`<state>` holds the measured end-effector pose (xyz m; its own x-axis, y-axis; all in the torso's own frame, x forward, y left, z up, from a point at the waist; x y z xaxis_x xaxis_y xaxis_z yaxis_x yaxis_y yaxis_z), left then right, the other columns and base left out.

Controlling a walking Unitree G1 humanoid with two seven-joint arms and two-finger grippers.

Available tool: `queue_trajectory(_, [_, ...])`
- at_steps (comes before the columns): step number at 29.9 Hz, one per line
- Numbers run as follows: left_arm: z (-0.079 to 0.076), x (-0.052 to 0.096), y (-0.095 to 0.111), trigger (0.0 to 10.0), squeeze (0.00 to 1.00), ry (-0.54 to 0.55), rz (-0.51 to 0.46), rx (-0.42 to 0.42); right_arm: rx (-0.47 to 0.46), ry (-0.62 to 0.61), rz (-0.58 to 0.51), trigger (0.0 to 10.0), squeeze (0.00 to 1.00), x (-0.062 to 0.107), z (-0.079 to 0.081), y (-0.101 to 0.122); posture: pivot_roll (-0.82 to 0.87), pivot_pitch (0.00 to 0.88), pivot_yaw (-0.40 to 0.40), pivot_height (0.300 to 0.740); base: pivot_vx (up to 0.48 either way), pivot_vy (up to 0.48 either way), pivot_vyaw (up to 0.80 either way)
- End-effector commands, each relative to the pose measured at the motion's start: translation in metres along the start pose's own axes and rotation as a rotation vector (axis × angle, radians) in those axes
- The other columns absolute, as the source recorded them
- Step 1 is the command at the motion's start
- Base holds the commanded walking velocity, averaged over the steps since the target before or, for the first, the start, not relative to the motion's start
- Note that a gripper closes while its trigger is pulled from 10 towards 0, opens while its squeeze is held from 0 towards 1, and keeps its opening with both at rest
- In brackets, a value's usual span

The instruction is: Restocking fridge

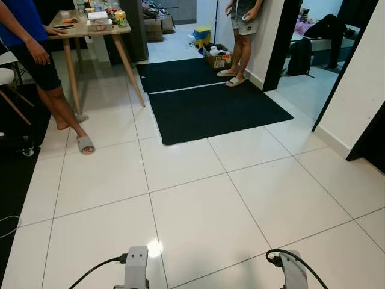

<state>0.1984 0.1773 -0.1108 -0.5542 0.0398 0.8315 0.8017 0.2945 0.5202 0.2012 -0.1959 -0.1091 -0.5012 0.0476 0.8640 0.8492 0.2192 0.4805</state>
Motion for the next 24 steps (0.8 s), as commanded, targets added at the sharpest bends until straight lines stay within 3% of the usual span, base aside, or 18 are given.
queue_trajectory(1, [-0.001,0.000,-0.008,10.0,0.00,-0.008,0.027,0.035,0.002,0.013,0.013,10.0,0.00,0.000,0.003,-0.004,0.02,0.033,-0.035,0.740,0.000,0.000,0.00])
queue_trajectory(24, [-0.002,0.000,0.004,10.0,0.00,-0.031,-0.003,0.073,0.008,0.019,0.003,10.0,0.00,-0.001,0.007,0.002,0.01,0.015,-0.030,0.740,0.000,0.000,0.00])
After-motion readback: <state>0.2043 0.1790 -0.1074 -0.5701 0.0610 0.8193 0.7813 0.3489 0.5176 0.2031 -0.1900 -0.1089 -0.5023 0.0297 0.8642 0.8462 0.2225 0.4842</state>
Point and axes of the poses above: a point about 5 cm out from each wrist's last joint towards the gripper, its own x axis pointing back from the gripper into the wrist, its own y axis along the axis of the wrist's last joint, z = x × y, the point moved 3 cm from there along -x, pointing out of the wrist towards the gripper, and after that the axes turned 12 degrees about x, right-handed, at the moved point
